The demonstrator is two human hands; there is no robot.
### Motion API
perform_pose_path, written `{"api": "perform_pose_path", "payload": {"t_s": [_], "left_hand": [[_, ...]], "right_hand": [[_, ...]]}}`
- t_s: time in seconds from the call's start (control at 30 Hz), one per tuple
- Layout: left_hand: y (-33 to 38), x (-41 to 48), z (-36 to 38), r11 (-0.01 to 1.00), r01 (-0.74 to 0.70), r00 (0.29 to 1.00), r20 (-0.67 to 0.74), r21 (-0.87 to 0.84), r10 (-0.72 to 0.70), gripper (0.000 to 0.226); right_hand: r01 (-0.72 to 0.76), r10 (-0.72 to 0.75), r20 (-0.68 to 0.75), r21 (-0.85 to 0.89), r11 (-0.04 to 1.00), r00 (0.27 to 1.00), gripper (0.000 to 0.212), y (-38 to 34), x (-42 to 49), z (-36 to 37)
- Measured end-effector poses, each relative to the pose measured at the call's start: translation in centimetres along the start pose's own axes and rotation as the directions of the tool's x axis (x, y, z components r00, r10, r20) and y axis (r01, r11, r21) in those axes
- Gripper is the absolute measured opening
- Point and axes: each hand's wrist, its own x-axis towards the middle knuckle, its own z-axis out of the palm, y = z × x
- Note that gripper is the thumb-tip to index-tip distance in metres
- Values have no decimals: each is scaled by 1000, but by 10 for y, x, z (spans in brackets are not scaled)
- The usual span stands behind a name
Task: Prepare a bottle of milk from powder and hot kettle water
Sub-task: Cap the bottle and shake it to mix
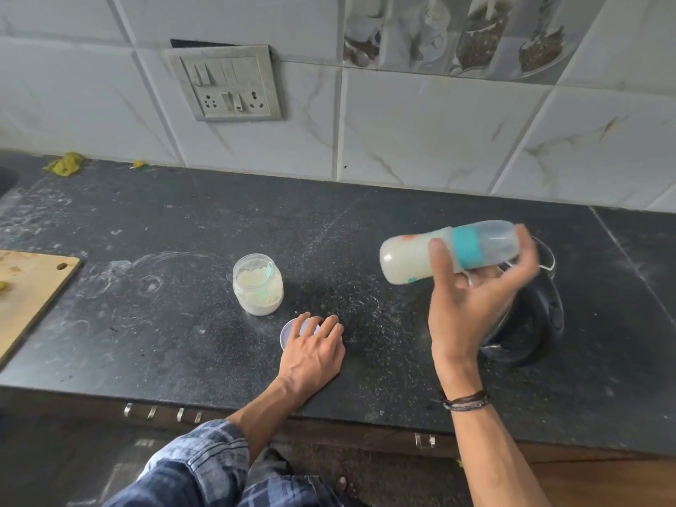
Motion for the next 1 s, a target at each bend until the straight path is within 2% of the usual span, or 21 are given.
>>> {"api": "perform_pose_path", "payload": {"t_s": [0.07,0.17,0.2,0.23,0.33,0.4,0.43,0.5,0.53,0.73,0.83,0.9,0.93,1.0], "left_hand": [[0,0,0,1000,-1,1000,14,-3,1,18],[1,1,-2,1000,0,1000,11,-4,0,22],[1,1,-2,1000,-2,1000,9,-7,2,22],[1,0,-2,1000,-2,1000,3,-10,2,21],[1,2,-2,1000,8,1000,3,-6,-8,17],[1,1,-2,1000,-4,1000,-2,-9,4,16],[0,0,-2,1000,-7,1000,-7,-6,7,17],[-1,0,-1,1000,-6,1000,-2,-1,6,19],[-1,0,0,1000,-7,1000,4,-3,7,20],[-1,1,-1,1000,-4,1000,20,-4,4,21],[0,0,-2,1000,-6,1000,13,4,6,19],[-1,1,-2,1000,-1,1000,20,8,1,17],[0,0,-1,1000,0,1000,21,6,0,17],[0,0,-1,1000,-1,1000,14,-2,1,19]], "right_hand": [[63,-63,-35,-18,998,997,83,2,-3,4],[-152,166,184,-84,985,969,83,5,-12,9],[-184,197,207,-84,979,958,84,5,-15,8],[-151,160,171,-61,987,972,84,4,-17,6],[69,-69,4,-39,997,998,83,2,-13,5],[96,-97,0,-85,992,995,82,7,-9,5],[32,-25,63,-112,993,998,82,10,-9,6],[-118,166,235,-205,972,958,83,16,-15,7],[-139,198,249,-237,962,948,84,20,-20,4],[-212,236,198,-136,968,951,83,25,-33,1],[-84,86,55,-34,996,995,84,13,-26,4],[42,-43,-15,-50,998,999,87,11,-21,6],[40,-40,8,-62,997,999,88,10,-21,8],[-98,109,121,-91,991,987,85,8,-23,12]]}}
